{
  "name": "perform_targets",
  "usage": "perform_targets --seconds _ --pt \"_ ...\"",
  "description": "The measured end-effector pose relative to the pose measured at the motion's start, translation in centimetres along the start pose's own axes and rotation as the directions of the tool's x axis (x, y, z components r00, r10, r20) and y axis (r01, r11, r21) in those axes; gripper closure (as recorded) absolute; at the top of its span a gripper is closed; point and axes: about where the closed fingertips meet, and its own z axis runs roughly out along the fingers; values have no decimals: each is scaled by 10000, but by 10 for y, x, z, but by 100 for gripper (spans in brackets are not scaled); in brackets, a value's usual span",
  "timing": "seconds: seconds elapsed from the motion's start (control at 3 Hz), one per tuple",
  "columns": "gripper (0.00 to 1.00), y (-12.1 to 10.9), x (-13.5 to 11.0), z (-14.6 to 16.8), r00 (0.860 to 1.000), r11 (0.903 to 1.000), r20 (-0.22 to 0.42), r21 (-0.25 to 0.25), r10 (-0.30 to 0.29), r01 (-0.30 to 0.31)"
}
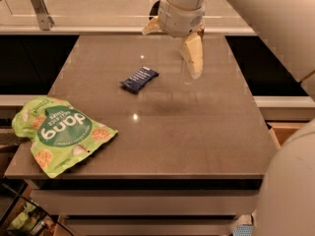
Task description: Pick rxbar blueberry
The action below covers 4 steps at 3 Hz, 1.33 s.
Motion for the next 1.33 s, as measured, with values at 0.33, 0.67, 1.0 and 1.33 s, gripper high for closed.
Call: perform_targets --seconds 0.33,0.67,1.0,1.33 --pt "0 -13 5 22 9996 9993 35 -245 -268 269" --pt "0 -22 7 42 9983 9976 153 -403 -556 562" --pt "0 -31 3 63 9951 9929 311 -705 -942 962" --pt "0 -42 -5 82 9890 9840 436 -1038 -1413 1452"
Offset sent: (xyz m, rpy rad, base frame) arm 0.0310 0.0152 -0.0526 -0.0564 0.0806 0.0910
